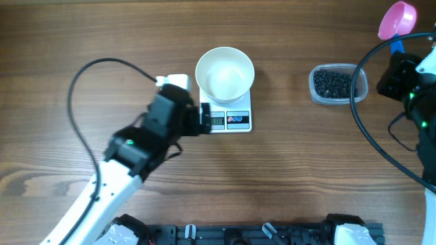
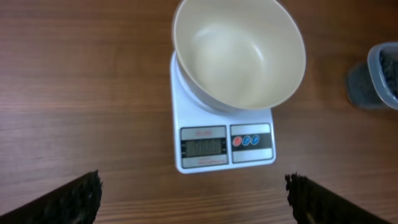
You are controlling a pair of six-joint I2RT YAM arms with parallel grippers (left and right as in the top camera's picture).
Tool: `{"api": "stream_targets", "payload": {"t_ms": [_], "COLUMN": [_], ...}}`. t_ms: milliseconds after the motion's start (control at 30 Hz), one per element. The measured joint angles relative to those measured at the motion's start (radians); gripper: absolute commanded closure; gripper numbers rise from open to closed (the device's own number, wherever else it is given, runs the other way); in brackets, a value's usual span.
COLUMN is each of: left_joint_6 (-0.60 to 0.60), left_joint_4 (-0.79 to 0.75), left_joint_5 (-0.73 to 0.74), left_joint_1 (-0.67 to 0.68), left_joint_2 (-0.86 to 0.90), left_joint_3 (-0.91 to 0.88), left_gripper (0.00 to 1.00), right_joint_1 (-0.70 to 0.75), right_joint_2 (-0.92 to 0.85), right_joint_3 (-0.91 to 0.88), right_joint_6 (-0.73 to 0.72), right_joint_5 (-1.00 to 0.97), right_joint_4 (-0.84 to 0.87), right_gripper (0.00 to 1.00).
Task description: Scoop item into bowl and weigh 150g on scale
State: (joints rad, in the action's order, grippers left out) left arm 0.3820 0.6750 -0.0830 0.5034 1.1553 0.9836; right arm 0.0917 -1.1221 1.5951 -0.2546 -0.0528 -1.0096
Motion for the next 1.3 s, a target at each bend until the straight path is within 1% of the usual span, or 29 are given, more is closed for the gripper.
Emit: {"api": "stream_targets", "payload": {"t_ms": [100, 200, 300, 467, 767, 1033, 1167, 1300], "left_joint_6": [-0.053, -0.077, -0.089, -0.093, -0.093, -0.093, -0.093, -0.093], "left_joint_4": [0.079, 0.119, 0.127, 0.129, 0.129, 0.129, 0.129, 0.129], "left_joint_5": [0.1, 0.129, 0.138, 0.146, 0.15, 0.153, 0.153, 0.153], "left_joint_1": [-0.115, -0.202, -0.256, -0.261, -0.261, -0.261, -0.261, -0.261], "left_joint_2": [-0.016, -0.016, -0.016, -0.015, -0.015, -0.015, -0.015, -0.015], "left_joint_3": [0.0, 0.0, 0.0, 0.0, 0.0, 0.0, 0.0, 0.0], "left_gripper": [0.0, 0.0, 0.0, 0.0, 0.0, 0.0, 0.0, 0.0], "right_joint_1": [0.0, 0.0, 0.0, 0.0, 0.0, 0.0, 0.0, 0.0], "right_joint_2": [0.0, 0.0, 0.0, -0.001, -0.08, -0.096, -0.096, -0.096], "right_joint_3": [0.0, 0.0, 0.0, 0.0, 0.001, 0.001, 0.001, 0.001], "right_joint_6": [0.018, 0.023, 0.026, 0.065, 0.126, 0.203, 0.187, 0.124], "right_joint_5": [0.0, 0.0, 0.0, 0.0, 0.0, -0.009, -0.017, -0.02], "right_joint_4": [0.0, 0.0, 0.0, 0.011, 0.13, 0.172, 0.173, 0.173], "right_gripper": [0.96, 0.96, 0.96, 0.96, 0.96, 0.96, 0.96, 0.96]}}
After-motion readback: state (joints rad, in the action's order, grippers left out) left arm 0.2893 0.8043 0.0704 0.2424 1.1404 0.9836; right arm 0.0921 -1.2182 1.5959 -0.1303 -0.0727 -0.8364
